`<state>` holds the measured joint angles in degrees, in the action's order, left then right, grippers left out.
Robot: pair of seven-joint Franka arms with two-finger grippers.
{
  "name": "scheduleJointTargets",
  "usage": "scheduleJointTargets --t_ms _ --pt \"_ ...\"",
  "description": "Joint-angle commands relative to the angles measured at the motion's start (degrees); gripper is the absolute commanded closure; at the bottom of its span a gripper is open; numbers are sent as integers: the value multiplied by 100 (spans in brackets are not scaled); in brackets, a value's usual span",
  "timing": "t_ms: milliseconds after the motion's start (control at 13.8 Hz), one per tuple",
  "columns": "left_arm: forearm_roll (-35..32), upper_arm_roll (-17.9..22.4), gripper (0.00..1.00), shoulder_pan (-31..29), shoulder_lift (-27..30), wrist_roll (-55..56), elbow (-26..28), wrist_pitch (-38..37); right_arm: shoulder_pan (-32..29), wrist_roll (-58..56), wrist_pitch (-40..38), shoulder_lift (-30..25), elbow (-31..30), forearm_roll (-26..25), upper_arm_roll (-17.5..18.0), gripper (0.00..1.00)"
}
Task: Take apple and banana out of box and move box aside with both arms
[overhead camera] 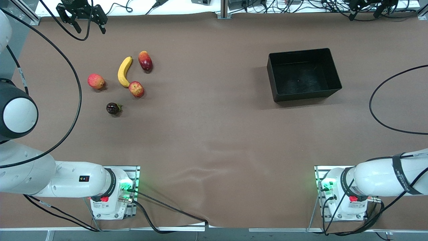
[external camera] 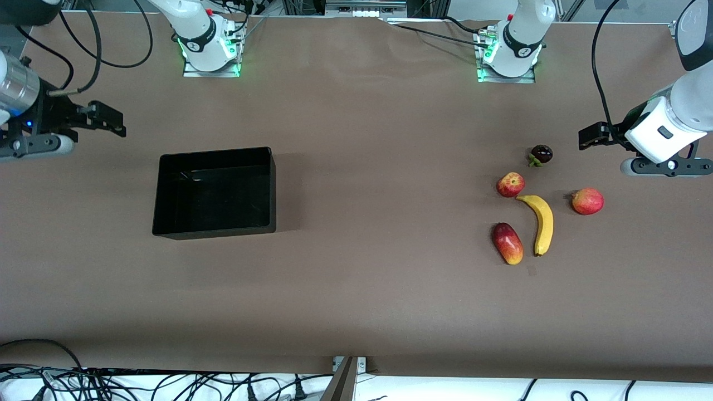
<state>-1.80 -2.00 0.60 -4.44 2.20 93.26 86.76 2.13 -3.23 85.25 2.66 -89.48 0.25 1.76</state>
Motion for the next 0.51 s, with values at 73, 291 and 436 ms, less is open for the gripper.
scheduleJointTargets --t_ms 73,291,436 --pt "39 7 0 -7 -4 0 -71 17 -2 -2 71 -187 -175 63 0 0" --pt "39 7 0 -16 -4 9 -71 17 -2 -2 27 -169 -87 28 0 0" --pt "39 7 0 -7 -4 9 -71 17 6 -2 18 -160 -87 11 0 0"
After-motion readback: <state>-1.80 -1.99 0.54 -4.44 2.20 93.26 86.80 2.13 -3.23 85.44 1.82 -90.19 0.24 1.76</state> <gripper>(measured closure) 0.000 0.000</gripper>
